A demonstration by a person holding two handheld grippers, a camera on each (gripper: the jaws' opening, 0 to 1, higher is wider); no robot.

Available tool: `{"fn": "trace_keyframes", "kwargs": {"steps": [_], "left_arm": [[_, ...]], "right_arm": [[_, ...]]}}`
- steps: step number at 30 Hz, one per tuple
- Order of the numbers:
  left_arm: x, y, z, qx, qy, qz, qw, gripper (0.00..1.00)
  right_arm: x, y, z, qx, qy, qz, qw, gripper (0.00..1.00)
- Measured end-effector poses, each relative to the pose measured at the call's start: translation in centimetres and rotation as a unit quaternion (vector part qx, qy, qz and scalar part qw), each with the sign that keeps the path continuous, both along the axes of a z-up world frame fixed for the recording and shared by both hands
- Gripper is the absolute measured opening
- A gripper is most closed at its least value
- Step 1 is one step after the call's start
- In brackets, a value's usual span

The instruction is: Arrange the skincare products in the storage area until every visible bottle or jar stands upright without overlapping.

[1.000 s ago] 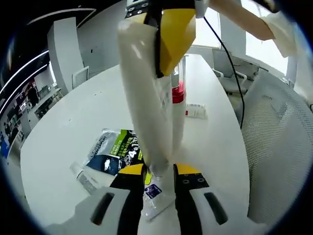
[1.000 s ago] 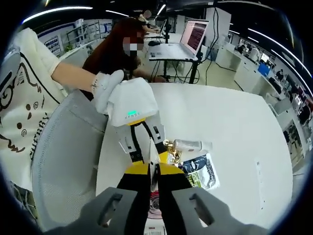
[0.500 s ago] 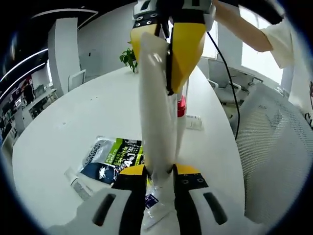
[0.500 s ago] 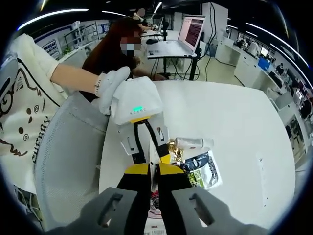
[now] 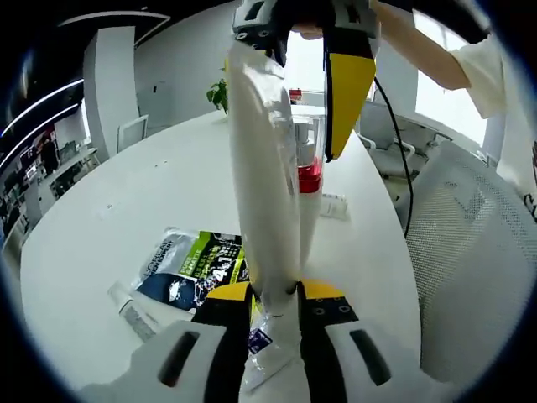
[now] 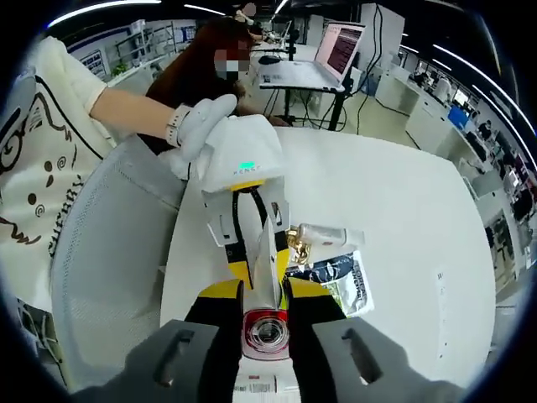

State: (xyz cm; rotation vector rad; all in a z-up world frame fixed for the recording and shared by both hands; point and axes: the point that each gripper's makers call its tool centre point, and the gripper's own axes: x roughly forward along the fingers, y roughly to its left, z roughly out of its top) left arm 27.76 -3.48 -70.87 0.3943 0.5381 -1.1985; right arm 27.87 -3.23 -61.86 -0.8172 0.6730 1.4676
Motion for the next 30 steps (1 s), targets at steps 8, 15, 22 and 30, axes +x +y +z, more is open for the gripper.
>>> {"fn": "trace_keyframes", "kwargs": {"steps": [8,15,22,30], "left_arm": [[0.0,-0.5,0.4,-0.014,-0.005,-0.007,0.9999,0.21],[0.3,-0.3,0.3,-0.019,-0.002,-0.011,0.9998,0.17],[0.0,-0.3,0.4,-0.019,0.001,-0.023,0.9995,0.16],[-0.1,-0.2,0.4,-0.021,0.001,-0.040,0.9990,0.16]], "right_arm": [[0.5,0.0,2.7,0.051,0.003,-0.017,0.9986,0.19],[0.5,-1.4,4.1,0.071,-0.008,-0.035,0.9968,0.19],[0.9,-3.2,4.3,0.080,-0.012,-0.063,0.9948,0.18],[0.5,-4.1,4.2,0.087,-0.011,-0.074,0.9934,0.18]]}}
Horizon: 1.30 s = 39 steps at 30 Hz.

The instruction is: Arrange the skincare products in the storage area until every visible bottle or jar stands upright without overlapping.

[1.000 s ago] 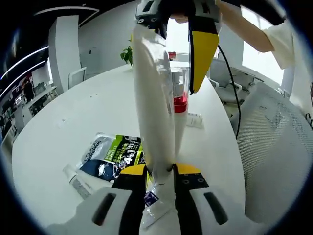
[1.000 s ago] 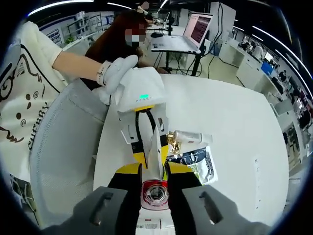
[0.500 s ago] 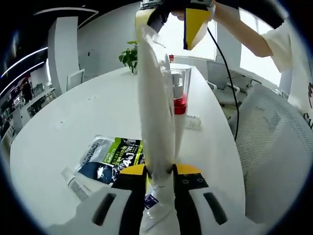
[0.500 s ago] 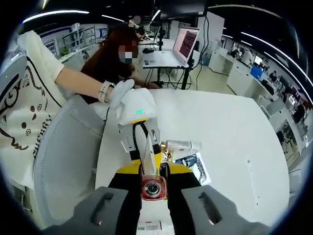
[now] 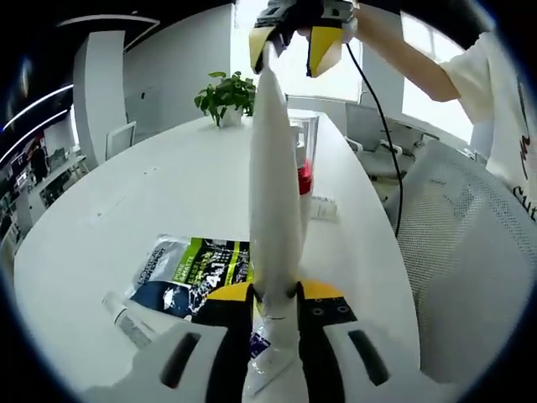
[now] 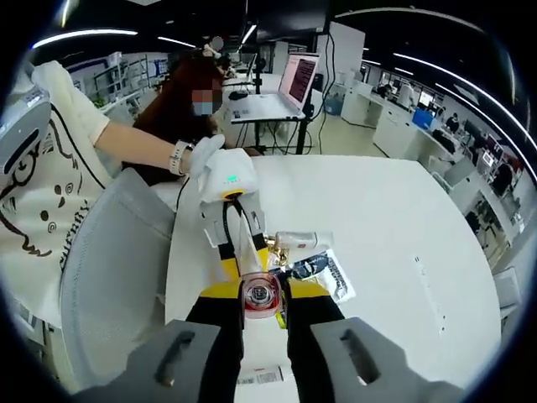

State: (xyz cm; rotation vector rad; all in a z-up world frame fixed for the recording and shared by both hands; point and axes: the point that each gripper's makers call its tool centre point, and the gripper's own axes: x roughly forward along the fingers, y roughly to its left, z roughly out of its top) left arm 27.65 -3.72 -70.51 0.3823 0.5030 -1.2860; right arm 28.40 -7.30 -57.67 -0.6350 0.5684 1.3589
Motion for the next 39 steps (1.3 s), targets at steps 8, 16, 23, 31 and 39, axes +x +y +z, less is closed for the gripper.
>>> {"fn": "trace_keyframes", "kwargs": {"steps": [8,16,23,31,39], "left_arm": [[-0.2,-0.2,0.0,-0.001,-0.001,-0.017,0.9999,0.16],[-0.2,-0.3,0.0,-0.001,0.000,-0.012,0.9999,0.18],[0.1,0.2,0.3,-0.001,-0.003,0.009,1.0000,0.25],[0.3,1.6,0.9,0.009,-0.008,0.042,0.9991,0.34],[0.0,3.3,1.3,0.025,-0.020,0.075,0.9967,0.44]], "right_arm": [[-0.3,-0.7,-0.2,0.009,0.004,-0.008,0.9999,0.18],[-0.4,-1.1,-0.2,0.019,0.005,-0.017,0.9997,0.23],[-1.0,-1.3,-1.1,0.018,0.007,-0.024,0.9995,0.29],[-1.4,-1.3,-1.9,0.023,0.005,-0.045,0.9987,0.43],[-1.9,-1.9,-2.9,0.013,-0.011,-0.082,0.9965,0.55]]}}
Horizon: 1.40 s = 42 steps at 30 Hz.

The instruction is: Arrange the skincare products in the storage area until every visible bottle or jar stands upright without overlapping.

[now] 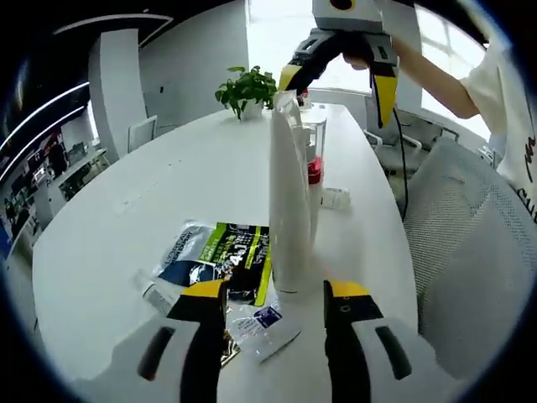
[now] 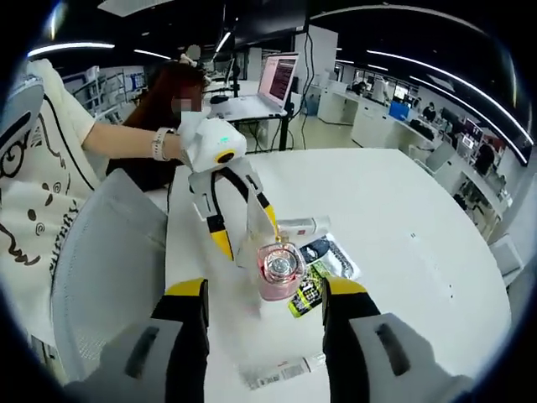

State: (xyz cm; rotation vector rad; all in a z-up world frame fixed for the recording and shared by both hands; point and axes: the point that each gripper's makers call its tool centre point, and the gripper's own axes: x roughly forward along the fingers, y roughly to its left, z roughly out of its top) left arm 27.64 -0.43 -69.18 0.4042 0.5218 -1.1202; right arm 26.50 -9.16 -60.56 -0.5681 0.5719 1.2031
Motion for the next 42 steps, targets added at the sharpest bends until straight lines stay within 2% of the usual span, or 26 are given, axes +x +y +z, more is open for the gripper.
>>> {"fn": "trace_keyframes", "kwargs": {"steps": [2,5,10,17,21,23,32,42], "left_arm": [[0.2,0.3,0.2,-0.004,-0.003,0.016,0.9999,0.45],[0.1,1.0,0.4,-0.001,-0.003,0.034,0.9994,0.50],[-0.4,1.4,0.8,0.005,-0.009,0.038,0.9992,0.54],[-1.6,2.3,0.7,0.037,-0.014,0.033,0.9987,0.64],[-2.0,2.5,1.1,0.034,-0.007,0.041,0.9986,0.65],[-2.5,2.6,1.5,0.030,-0.004,0.048,0.9984,0.69],[-3.1,3.5,2.1,0.048,-0.004,0.061,0.9970,0.79],[-3.8,4.4,3.1,0.040,-0.008,0.077,0.9962,0.94]], "right_arm": [[-0.1,-0.3,-0.4,-0.010,-0.005,-0.009,0.9999,0.57],[-0.4,-0.5,-0.7,-0.003,0.002,-0.022,0.9998,0.62],[0.1,-1.1,-1.0,0.004,0.000,-0.041,0.9992,0.69],[-0.7,-1.6,-1.5,0.011,0.005,-0.068,0.9976,0.78],[-1.2,-1.8,-1.6,0.015,0.010,-0.082,0.9965,0.82],[-1.5,-1.9,-1.6,0.020,0.008,-0.091,0.9956,0.85],[-2.3,-1.9,-1.6,0.028,-0.002,-0.105,0.9941,0.93],[-3.4,-2.1,-1.8,0.028,-0.005,-0.112,0.9933,0.99]]}}
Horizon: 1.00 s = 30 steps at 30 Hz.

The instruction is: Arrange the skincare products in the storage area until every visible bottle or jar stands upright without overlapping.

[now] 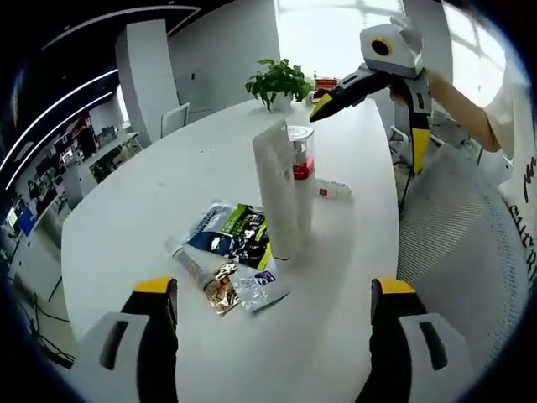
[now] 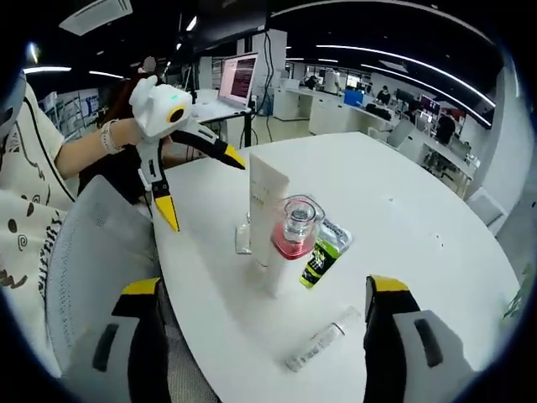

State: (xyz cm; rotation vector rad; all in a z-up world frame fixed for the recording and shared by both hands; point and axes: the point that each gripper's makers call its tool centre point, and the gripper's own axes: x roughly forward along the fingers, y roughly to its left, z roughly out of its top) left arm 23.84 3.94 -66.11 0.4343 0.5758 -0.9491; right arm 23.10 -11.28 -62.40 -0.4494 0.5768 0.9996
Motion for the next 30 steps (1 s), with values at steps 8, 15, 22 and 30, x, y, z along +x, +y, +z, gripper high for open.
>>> {"fn": "trace_keyframes", "kwargs": {"steps": [8,15,22,30], "left_arm": [[-0.4,0.3,0.1,-0.010,-0.002,0.004,0.9999,0.99],[-1.0,0.1,0.4,-0.023,0.006,0.012,0.9996,0.99],[-1.5,-0.2,0.7,-0.028,0.007,0.009,0.9996,0.99],[-1.9,-0.2,0.6,-0.029,0.008,0.008,0.9995,0.99]], "right_arm": [[-0.6,-0.4,-0.6,-0.005,0.008,-0.009,0.9999,0.99],[-1.0,-0.7,-0.9,-0.006,0.012,-0.017,0.9998,0.99],[-1.0,-1.1,-1.3,-0.013,0.009,-0.024,0.9996,0.99],[-0.8,-1.5,-2.9,-0.027,0.016,-0.031,0.9990,1.00]]}}
